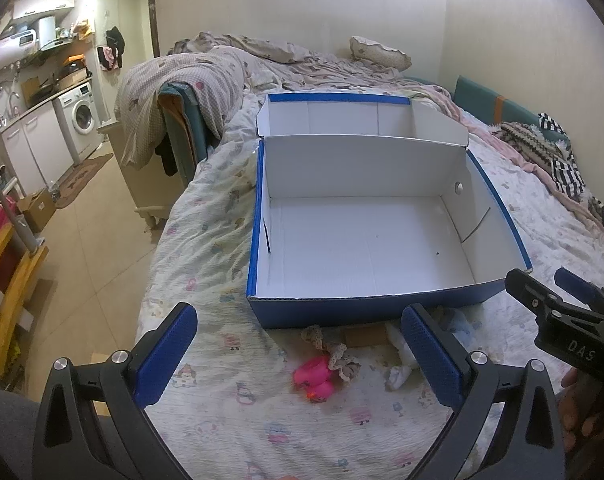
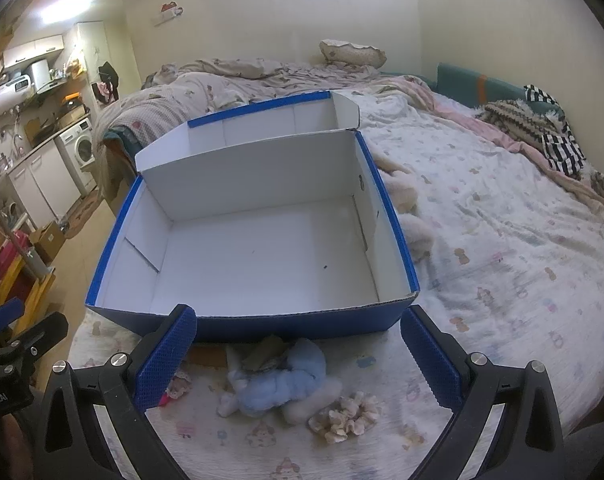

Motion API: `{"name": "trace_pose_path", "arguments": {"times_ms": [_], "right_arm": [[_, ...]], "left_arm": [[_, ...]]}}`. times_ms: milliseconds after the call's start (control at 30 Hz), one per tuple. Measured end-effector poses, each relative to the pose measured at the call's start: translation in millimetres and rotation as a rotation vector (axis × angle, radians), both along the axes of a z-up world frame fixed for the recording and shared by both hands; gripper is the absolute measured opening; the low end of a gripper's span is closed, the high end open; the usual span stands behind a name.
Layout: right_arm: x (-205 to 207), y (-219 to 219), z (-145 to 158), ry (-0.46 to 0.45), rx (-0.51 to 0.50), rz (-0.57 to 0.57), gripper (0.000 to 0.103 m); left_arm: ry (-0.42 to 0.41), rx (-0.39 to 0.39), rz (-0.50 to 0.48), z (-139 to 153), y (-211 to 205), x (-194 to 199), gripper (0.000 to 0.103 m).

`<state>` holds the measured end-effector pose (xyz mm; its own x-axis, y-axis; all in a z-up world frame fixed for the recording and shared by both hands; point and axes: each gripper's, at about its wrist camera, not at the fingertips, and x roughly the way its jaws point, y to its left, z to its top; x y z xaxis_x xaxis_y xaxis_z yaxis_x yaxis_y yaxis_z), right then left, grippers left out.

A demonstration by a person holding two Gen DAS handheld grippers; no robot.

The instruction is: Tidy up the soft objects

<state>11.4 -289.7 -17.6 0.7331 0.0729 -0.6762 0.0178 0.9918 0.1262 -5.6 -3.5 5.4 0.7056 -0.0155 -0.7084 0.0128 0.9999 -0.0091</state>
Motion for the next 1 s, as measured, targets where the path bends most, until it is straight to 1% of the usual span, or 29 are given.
{"name": "trace_pose_path", "arguments": {"times_ms": [1000], "right_arm": [[-0.7,1.8,0.9,0.003,-0.002,0.01,0.103]], "left_arm": [[0.002,0.005,0.002,0.7,2.0,0.1,0.102]]}}
